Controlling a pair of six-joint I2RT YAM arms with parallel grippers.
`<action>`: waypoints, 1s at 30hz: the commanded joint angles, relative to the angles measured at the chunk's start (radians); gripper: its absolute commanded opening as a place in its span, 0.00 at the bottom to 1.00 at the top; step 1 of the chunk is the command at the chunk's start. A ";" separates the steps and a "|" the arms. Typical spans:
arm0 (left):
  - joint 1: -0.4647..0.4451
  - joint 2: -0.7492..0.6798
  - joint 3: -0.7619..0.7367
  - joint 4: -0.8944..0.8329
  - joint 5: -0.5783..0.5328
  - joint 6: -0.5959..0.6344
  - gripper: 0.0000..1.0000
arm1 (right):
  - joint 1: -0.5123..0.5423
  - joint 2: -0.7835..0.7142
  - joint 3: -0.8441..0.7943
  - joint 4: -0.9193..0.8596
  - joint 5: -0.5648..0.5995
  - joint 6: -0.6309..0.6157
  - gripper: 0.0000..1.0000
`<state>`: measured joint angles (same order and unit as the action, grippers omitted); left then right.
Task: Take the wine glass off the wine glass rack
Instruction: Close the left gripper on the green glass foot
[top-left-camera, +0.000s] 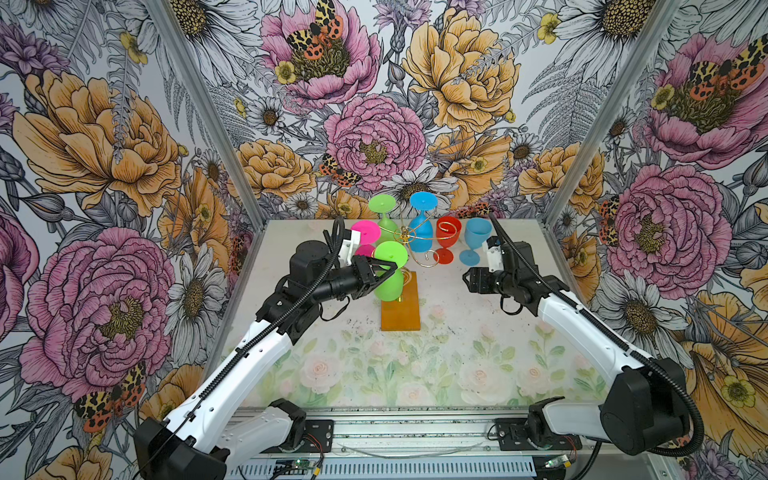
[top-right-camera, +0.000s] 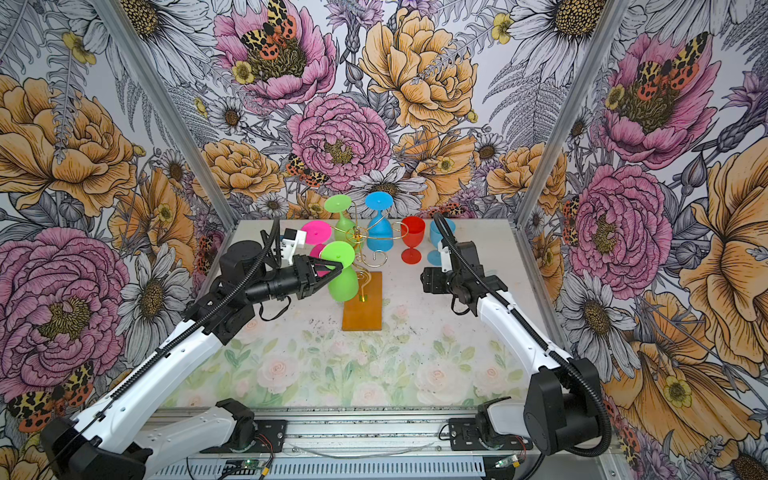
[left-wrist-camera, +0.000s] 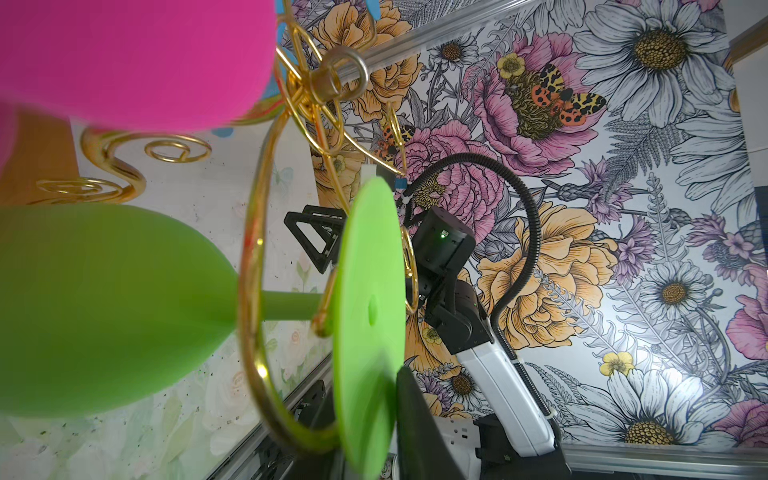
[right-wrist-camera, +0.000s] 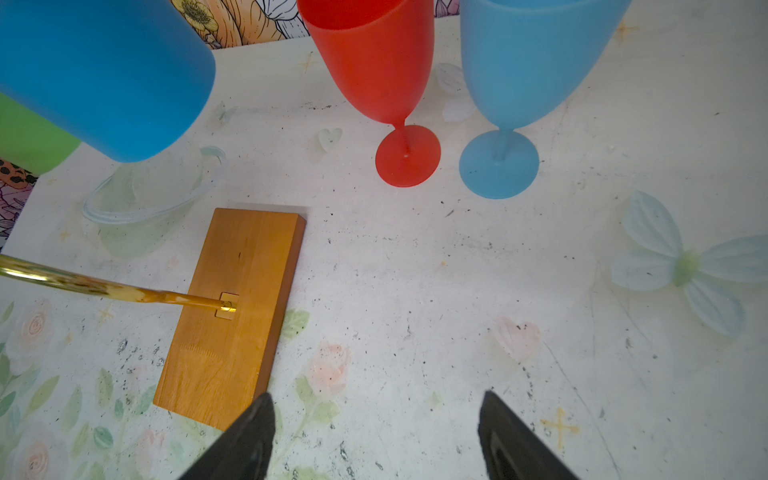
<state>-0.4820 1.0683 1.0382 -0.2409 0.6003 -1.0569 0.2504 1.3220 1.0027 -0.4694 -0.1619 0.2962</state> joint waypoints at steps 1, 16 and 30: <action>0.010 -0.016 -0.017 0.042 0.013 -0.012 0.18 | 0.005 -0.034 -0.005 0.028 0.015 0.008 0.78; 0.028 -0.061 -0.055 0.083 0.023 -0.051 0.14 | 0.006 -0.029 -0.005 0.030 0.014 0.015 0.78; 0.042 -0.072 -0.064 0.095 0.037 -0.072 0.07 | 0.005 -0.027 -0.006 0.032 0.015 0.016 0.78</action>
<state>-0.4526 1.0203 0.9874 -0.1772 0.6159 -1.1210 0.2504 1.3220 1.0019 -0.4686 -0.1619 0.2989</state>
